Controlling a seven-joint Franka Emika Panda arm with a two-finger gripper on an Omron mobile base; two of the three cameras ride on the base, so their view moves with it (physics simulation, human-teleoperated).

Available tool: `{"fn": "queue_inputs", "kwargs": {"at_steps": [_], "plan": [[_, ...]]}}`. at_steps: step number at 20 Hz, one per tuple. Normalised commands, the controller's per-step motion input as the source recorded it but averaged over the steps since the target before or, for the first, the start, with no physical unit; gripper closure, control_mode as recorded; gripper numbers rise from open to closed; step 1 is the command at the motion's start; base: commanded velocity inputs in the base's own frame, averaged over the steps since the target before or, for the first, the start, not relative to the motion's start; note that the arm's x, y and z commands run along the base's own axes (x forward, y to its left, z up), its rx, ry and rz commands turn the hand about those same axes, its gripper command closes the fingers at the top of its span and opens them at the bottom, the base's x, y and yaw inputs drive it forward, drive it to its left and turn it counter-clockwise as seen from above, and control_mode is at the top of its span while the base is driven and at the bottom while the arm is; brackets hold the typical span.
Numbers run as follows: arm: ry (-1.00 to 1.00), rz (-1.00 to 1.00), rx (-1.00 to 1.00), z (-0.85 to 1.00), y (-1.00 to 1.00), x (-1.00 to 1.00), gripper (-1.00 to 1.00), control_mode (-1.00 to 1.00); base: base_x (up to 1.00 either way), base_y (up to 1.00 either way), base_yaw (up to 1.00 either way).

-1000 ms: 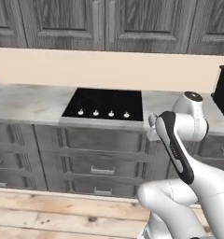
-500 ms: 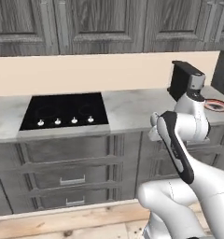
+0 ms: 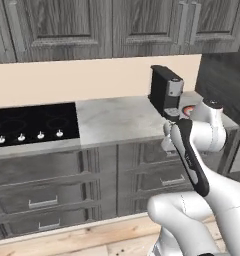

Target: Pick up the tongs from the counter and place them near the plate next to the oven.

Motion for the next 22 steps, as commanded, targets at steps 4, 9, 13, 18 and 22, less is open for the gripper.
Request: {"fn": "queue_inputs", "kwargs": {"at_steps": [4,9,13,18,22], "plan": [[0.00,0.00,0.00,0.00,0.00,0.00,1.00,1.00,0.00,-0.64,-0.14],[0.00,0.00,0.00,0.00,0.00,0.00,1.00,1.00,0.00,-0.63,-0.13],[0.00,0.00,0.00,0.00,0.00,0.00,1.00,1.00,0.00,-0.57,-0.12],[0.00,0.00,0.00,0.00,0.00,0.00,1.00,1.00,0.06,-0.39,-0.15],[0.00,0.00,0.00,0.00,0.00,0.00,1.00,1.00,0.25,-0.11,-0.21]]}}
